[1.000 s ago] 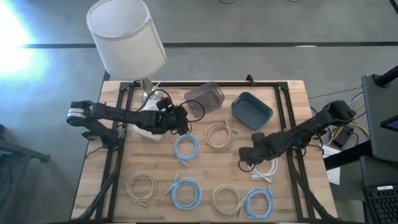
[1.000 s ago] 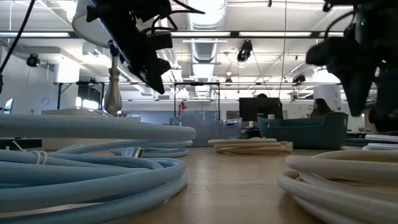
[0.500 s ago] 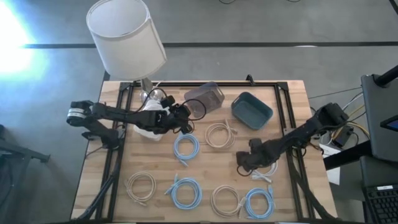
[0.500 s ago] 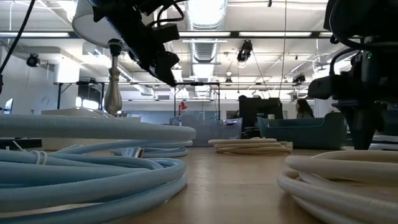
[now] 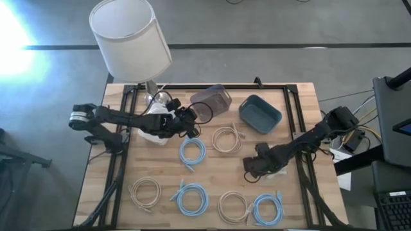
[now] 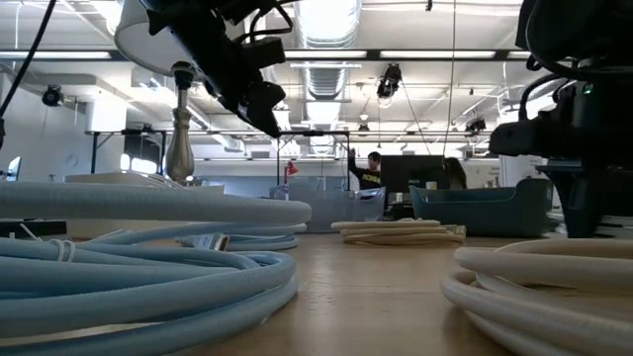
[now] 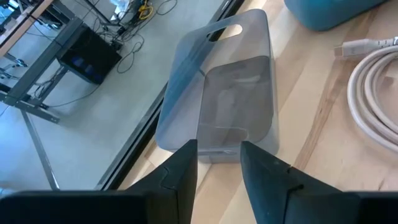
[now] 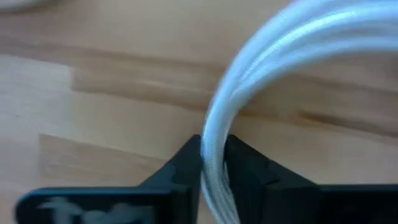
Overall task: Sort HDMI cables
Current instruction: Put the white HDMI cable into the white bin
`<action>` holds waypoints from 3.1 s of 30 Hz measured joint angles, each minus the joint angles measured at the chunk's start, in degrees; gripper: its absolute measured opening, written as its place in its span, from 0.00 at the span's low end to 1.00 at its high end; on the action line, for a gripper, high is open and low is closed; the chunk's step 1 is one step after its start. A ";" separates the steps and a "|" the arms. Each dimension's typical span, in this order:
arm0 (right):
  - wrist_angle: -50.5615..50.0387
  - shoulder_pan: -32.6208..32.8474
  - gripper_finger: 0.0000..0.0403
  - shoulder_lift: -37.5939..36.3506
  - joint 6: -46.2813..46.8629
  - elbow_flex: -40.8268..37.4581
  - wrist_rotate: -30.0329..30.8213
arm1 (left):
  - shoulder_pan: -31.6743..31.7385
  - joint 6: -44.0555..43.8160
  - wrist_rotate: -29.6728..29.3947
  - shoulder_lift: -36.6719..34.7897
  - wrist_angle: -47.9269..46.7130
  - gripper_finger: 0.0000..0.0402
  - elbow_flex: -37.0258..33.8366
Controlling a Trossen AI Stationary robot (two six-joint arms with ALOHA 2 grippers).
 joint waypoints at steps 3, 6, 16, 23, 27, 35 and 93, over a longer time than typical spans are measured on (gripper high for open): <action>0.38 -0.13 0.05 -0.51 -0.21 0.07 1.34 | 0.00 0.00 0.02 0.00 0.15 0.31 0.00; 0.29 -0.10 0.04 -1.12 -1.77 1.21 1.70 | 0.04 0.00 0.02 0.00 0.13 0.31 0.00; 5.47 -0.06 0.05 -2.31 -42.30 9.43 14.13 | 0.04 2.68 11.13 0.00 0.38 0.31 -0.02; 14.42 -0.40 0.05 -2.31 -72.01 12.15 26.59 | -0.22 9.39 29.06 0.00 1.31 0.31 -0.11; 17.77 -1.71 0.05 -2.33 -80.31 12.74 22.88 | -0.84 18.00 34.53 0.00 1.47 0.31 -0.18; 21.49 -9.79 0.05 -2.33 -81.85 12.68 4.53 | -4.04 33.77 34.71 0.00 8.68 0.31 -0.24; 38.25 -21.61 0.23 -2.49 -92.32 12.66 -25.07 | -11.80 49.22 28.35 0.24 18.31 0.09 -3.96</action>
